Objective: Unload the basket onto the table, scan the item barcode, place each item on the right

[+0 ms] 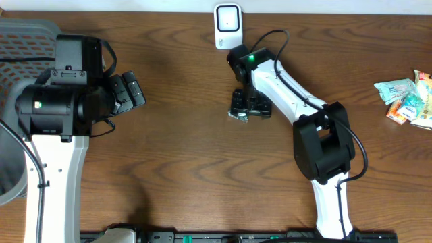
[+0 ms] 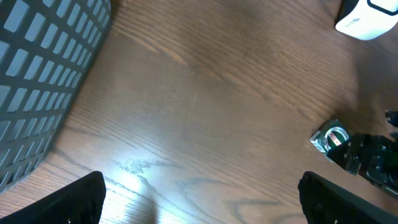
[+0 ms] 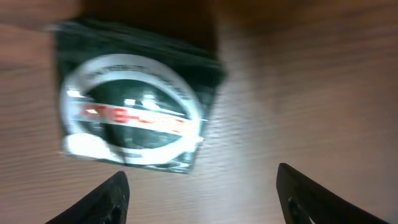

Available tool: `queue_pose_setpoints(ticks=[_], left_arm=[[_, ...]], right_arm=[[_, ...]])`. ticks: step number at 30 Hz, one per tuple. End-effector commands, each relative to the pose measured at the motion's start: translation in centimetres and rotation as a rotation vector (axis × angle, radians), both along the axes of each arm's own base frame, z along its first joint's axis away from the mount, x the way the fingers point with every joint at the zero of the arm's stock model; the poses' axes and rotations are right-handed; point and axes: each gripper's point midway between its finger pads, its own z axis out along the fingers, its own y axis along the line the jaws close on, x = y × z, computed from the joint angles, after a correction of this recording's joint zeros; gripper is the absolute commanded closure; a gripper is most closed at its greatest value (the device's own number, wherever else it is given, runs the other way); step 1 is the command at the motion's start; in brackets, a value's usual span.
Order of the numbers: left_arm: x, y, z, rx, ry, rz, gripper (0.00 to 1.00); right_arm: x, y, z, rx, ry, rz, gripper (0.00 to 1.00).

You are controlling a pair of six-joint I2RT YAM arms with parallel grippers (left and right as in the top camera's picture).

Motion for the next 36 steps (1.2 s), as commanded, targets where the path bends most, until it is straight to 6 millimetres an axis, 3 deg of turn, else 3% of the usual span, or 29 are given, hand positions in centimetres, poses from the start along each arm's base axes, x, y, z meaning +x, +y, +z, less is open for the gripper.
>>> queue_pose_setpoints(ticks=[1,4,8,12,17,23,29,36], left_arm=[[-0.1,0.3,0.2,0.005,-0.004,0.019,0.02],[-0.1,0.3,0.2,0.005,-0.004,0.020,0.03],[-0.1,0.3,0.2,0.005,-0.004,0.019,0.02],[-0.1,0.3,0.2,0.005,-0.004,0.019,0.02],[-0.1,0.3,0.2,0.005,-0.004,0.019,0.03],[-0.1,0.3,0.2,0.005,-0.004,0.019,0.02],[-0.1,0.3,0.2,0.005,-0.004,0.019,0.02],[-0.1,0.3,0.2,0.005,-0.004,0.019,0.02]], right_arm=[[0.5,1.2,1.7,0.062,-0.037,0.018,0.30],[1.4,1.2,1.7,0.078,-0.068,0.042,0.29],[3.6,1.8,1.9,0.119,-0.159,0.238,0.27],[5.5,2.3,2.1,0.115,-0.250,0.477,0.01],[7.1,0.3,2.2,-0.046,-0.297,0.763,0.01],[6.8,0.2,2.0,-0.065,-0.273,1.021,0.01],[6.0,0.0,1.8,-0.052,-0.235,1.047,0.01],[3.9,1.2,1.6,0.073,-0.185,1.152,0.01]])
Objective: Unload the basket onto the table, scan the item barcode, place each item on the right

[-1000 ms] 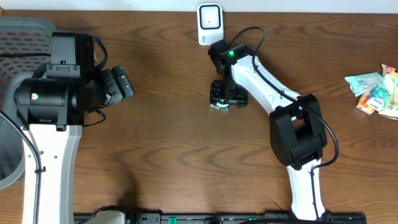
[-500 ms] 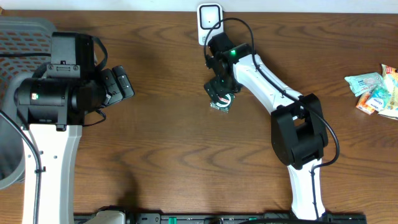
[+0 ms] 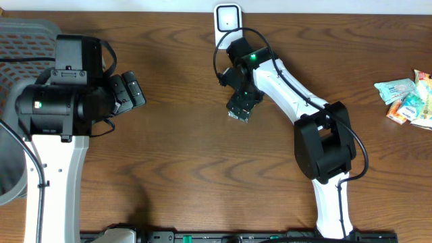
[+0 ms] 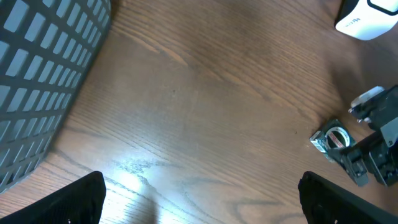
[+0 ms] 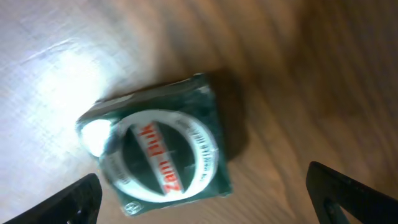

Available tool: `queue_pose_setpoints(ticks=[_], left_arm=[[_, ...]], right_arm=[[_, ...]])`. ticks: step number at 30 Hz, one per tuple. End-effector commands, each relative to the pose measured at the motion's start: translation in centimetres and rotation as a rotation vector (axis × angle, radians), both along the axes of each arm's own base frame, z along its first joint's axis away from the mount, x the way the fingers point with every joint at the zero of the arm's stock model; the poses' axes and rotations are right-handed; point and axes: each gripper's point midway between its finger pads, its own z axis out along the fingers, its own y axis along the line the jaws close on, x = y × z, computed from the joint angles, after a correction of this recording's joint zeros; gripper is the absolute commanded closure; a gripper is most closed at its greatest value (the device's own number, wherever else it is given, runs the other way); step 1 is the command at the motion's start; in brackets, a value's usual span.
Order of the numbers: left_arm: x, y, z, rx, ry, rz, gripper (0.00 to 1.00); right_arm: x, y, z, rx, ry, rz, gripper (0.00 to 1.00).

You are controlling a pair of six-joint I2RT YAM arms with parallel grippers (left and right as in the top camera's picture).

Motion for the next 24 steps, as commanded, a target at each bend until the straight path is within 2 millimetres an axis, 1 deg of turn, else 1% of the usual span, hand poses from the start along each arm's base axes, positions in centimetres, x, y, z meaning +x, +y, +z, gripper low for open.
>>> queue_pose_setpoints(ticks=[1,4,11,14,17,20,24], left_arm=[[-0.1,0.3,0.2,0.005,-0.004,0.019,0.02],[-0.1,0.3,0.2,0.005,-0.004,0.019,0.02],[-0.1,0.3,0.2,0.005,-0.004,0.019,0.02],[-0.1,0.3,0.2,0.005,-0.004,0.019,0.02],[-0.1,0.3,0.2,0.005,-0.004,0.019,0.02],[-0.1,0.3,0.2,0.005,-0.004,0.020,0.02],[-0.1,0.3,0.2,0.005,-0.004,0.019,0.02]], right_arm=[[-0.2,0.8,1.5,0.054,-0.004,0.101,0.01],[-0.1,0.8,1.5,0.051,-0.008,0.144,0.01],[-0.1,0.5,1.3,0.053,-0.005,0.146,0.01],[-0.3,0.3,1.0,0.049,0.003,0.146,0.01],[-1.0,-0.1,0.0,0.031,0.025,0.187,0.02],[-1.0,-0.8,-1.1,0.006,0.017,0.179,0.02],[-1.2,-0.8,-2.3,0.014,0.014,0.178,0.04]])
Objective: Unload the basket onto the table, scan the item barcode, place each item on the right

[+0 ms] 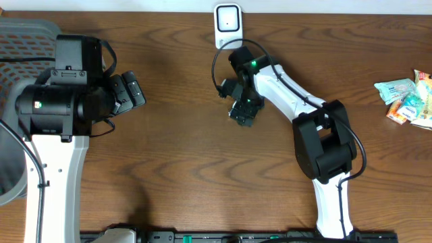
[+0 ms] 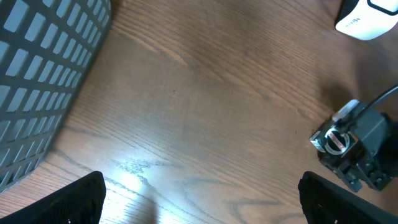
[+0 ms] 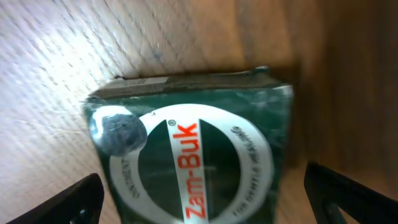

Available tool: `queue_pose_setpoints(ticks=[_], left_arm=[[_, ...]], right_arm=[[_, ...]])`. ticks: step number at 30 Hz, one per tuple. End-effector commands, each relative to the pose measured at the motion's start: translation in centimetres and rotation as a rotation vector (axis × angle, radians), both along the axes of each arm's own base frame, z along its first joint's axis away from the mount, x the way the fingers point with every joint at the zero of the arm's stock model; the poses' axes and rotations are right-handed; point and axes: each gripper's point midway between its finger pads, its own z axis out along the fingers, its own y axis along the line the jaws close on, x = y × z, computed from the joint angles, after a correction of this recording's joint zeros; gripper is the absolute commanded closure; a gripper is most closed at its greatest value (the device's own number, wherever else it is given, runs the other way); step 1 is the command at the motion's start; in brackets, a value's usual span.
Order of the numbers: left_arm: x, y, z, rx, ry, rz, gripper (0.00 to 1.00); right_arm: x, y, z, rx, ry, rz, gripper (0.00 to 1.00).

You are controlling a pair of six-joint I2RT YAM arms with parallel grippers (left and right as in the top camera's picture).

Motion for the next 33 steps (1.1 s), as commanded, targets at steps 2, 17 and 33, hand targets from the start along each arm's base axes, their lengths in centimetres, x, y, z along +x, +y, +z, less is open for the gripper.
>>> queue_pose_setpoints(ticks=[2,17,33], left_arm=[[-0.1,0.3,0.2,0.005,-0.004,0.019,0.03],[-0.1,0.3,0.2,0.005,-0.004,0.019,0.02],[-0.1,0.3,0.2,0.005,-0.004,0.020,0.02]], right_arm=[[0.3,-0.3,0.3,0.016,-0.028,0.007,0.06],[0.1,-0.1,0.2,0.032,-0.017,-0.010,0.22],[-0.2,-0.3,0.2,0.025,-0.005,-0.011,0.25]])
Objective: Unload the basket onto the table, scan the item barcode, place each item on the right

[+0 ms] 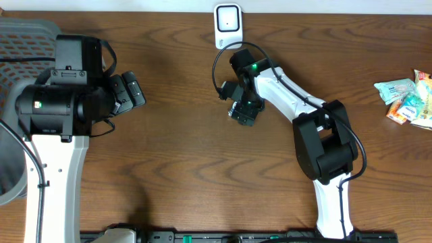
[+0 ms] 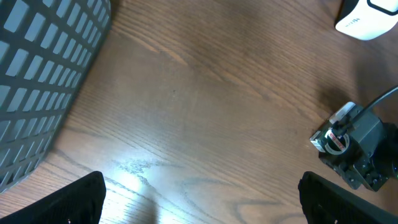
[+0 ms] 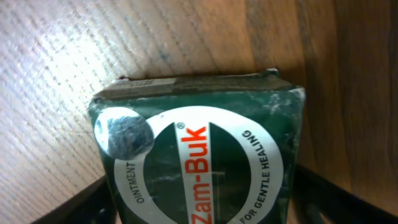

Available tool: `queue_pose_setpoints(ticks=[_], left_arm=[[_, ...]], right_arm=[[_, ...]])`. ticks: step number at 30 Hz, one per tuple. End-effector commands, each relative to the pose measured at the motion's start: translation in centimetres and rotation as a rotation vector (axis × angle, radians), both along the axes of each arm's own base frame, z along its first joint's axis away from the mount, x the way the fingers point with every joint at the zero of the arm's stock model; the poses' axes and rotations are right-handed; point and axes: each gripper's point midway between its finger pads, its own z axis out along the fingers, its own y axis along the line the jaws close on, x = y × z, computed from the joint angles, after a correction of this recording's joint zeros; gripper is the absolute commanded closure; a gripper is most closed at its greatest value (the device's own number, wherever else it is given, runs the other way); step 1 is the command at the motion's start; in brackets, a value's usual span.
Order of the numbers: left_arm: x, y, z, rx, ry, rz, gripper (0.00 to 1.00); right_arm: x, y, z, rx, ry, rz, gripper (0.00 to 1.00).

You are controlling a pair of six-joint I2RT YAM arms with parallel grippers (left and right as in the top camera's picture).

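Note:
The dark green Zam-Buk ointment box (image 3: pixel 199 155) lies flat on the wooden table, its white ring label facing up. My right gripper (image 3: pixel 202 202) stands straight over it with a finger against each side, and hides most of it in the overhead view (image 1: pixel 244 111). In the left wrist view one corner of the box (image 2: pixel 331 140) shows beside the right gripper (image 2: pixel 364 163). The white barcode scanner (image 1: pixel 227 25) stands at the table's far edge, just behind the box. My left gripper (image 1: pixel 133 92) hangs open at the left, with nothing between its fingers.
A grey mesh basket (image 1: pixel 27 37) sits at the far left corner and also fills the upper left of the left wrist view (image 2: pixel 43 74). Several snack packets (image 1: pixel 407 100) lie at the right edge.
My right gripper has come lower onto the box, and its fingers now sit against the box's sides instead of wide apart. The left arm has not moved.
My right gripper hung open above the box, turned one way. Then it was rotated over it, nearer the scanner. Then it was low over the box with fingers spread, and now they press the box's sides. The box stayed on the table throughout.

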Motion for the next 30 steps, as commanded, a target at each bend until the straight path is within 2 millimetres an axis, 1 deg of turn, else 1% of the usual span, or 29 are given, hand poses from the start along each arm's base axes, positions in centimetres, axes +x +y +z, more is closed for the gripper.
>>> queue_pose_setpoints(ticks=[1,3,4,7,10,12,15,16,19,22,26,30], left_arm=[[-0.1,0.3,0.2,0.005,-0.004,0.019,0.02],[-0.1,0.3,0.2,0.005,-0.004,0.020,0.02],[-0.1,0.3,0.2,0.005,-0.004,0.019,0.02],[-0.1,0.3,0.2,0.005,-0.004,0.019,0.02],[-0.1,0.3,0.2,0.005,-0.004,0.020,0.03],[-0.1,0.3,0.2,0.005,-0.004,0.019,0.02],[-0.1,0.3,0.2,0.005,-0.004,0.019,0.02],[-0.1,0.3,0.2,0.005,-0.004,0.020,0.02],[-0.1,0.3,0.2,0.005,-0.004,0.020,0.02],[-0.1,0.3,0.2,0.005,-0.004,0.019,0.02],[-0.1,0.3,0.2,0.005,-0.004,0.020,0.02],[-0.1,0.3,0.2,0.005,-0.004,0.020,0.02]], right_arm=[[0.0,-0.5,0.5,0.008,-0.003,-0.016,0.28],[-0.1,-0.5,0.5,0.007,-0.001,-0.017,0.37],[-0.1,-0.5,0.5,0.007,0.000,-0.018,0.39],[-0.4,-0.5,0.5,0.010,0.013,-0.027,0.39],[-0.6,-0.1,0.5,0.033,0.024,-0.026,0.41],[-0.7,0.3,0.5,0.054,0.034,-0.026,0.44],[-0.9,0.6,0.6,0.072,0.044,-0.047,0.54],[-0.9,0.7,0.6,0.080,0.048,-0.051,0.55],[-0.9,0.8,0.7,0.084,0.049,-0.088,0.59],[-0.9,1.1,0.9,0.100,0.056,-0.112,0.58],[-1.4,2.3,2.0,0.176,0.077,-0.107,0.58],[-1.8,3.9,4.4,0.278,0.081,-0.094,0.58]])
